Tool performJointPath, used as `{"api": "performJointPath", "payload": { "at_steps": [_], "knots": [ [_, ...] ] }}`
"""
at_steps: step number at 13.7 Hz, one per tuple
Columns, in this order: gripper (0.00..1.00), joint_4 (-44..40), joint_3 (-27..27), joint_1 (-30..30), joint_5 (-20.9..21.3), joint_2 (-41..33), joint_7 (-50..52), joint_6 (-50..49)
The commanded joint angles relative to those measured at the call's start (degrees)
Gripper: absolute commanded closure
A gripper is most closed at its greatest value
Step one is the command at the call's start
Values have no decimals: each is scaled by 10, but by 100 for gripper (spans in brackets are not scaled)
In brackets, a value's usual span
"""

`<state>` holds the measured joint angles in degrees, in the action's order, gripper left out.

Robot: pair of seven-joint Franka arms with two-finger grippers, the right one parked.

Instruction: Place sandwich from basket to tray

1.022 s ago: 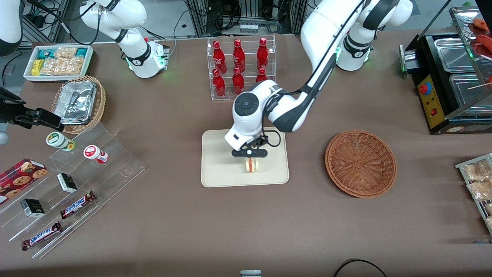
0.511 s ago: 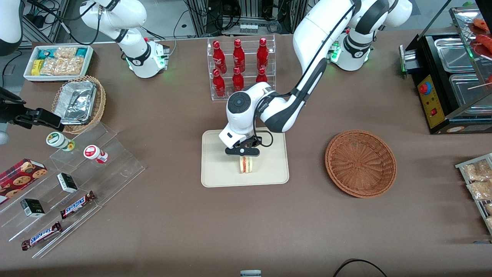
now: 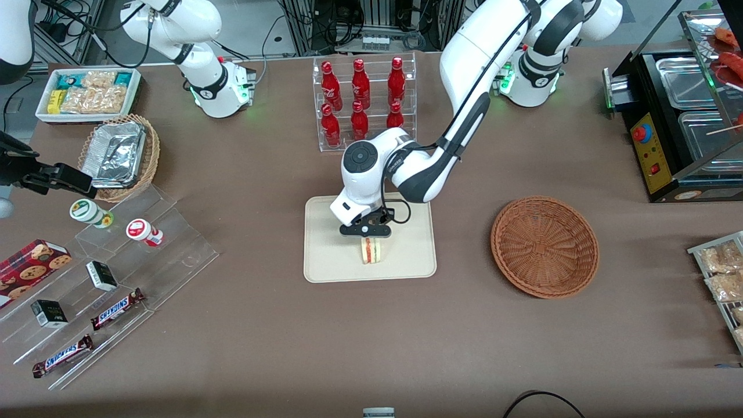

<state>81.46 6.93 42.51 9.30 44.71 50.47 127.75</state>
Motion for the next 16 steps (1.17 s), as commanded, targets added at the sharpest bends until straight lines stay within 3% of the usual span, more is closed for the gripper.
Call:
{"api": "performJointPath", "payload": {
  "at_steps": [1, 7, 11, 16],
  "knots": [
    [0, -15, -9, 8, 12, -8, 21, -4],
    [0, -11, -23, 2, 3, -104, 20, -85],
    [0, -5, -77, 1, -48, -180, 5, -166],
    [0, 14, -189, 2, -117, -262, -144, -268]
  ]
}}
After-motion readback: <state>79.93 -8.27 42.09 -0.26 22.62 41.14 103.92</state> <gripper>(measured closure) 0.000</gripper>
